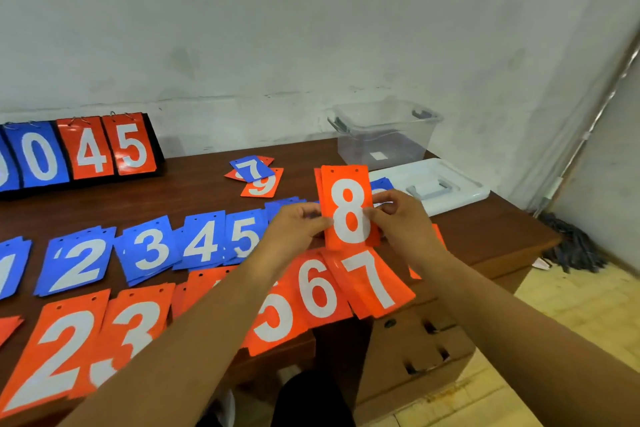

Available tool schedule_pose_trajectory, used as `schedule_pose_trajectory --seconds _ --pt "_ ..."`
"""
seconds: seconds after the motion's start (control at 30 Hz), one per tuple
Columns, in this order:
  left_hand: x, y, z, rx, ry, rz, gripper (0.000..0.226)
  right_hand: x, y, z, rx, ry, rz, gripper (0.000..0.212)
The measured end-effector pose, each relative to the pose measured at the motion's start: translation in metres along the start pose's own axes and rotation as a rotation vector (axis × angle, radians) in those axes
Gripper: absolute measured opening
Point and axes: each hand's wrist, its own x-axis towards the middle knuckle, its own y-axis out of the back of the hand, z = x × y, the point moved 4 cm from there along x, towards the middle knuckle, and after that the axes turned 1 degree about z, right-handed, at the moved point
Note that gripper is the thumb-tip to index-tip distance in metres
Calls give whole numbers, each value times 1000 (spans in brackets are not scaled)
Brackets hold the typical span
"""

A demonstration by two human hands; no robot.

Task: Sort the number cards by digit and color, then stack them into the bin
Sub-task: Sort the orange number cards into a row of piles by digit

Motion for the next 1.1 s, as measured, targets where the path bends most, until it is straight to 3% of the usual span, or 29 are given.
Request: schedule_pose_trajectory --seconds 0.1,0.2,0.37,0.63,0.73,0.87,0.93,1.1 --pt "-2 -21 -2 51 2 -7 19 -7 34 13 -135 36 45 19" --pt "-4 -39 -8 115 28 -13 37 -16 64 39 -455 44 93 30" --pt "-3 -62 -17 122 85 -17 37 -33 72 88 -752 -14 -196 56" --pt "-7 -98 -21 112 123 -93 33 -16 110 93 -692 -14 -134 49" --pt "-8 -108 -21 99 128 -116 31 -15 106 83 -401 -47 -2 41" --pt "-14 -119 -19 28 144 -174 32 -16 86 72 -154 -147 -56 41" --pt "-12 -117 -19 164 64 -169 31 -14 85 72 -143 -184 -18 50" --pt "2 -95 -23 916 -378 -13 47 -9 81 73 -361 -183 -32 56"
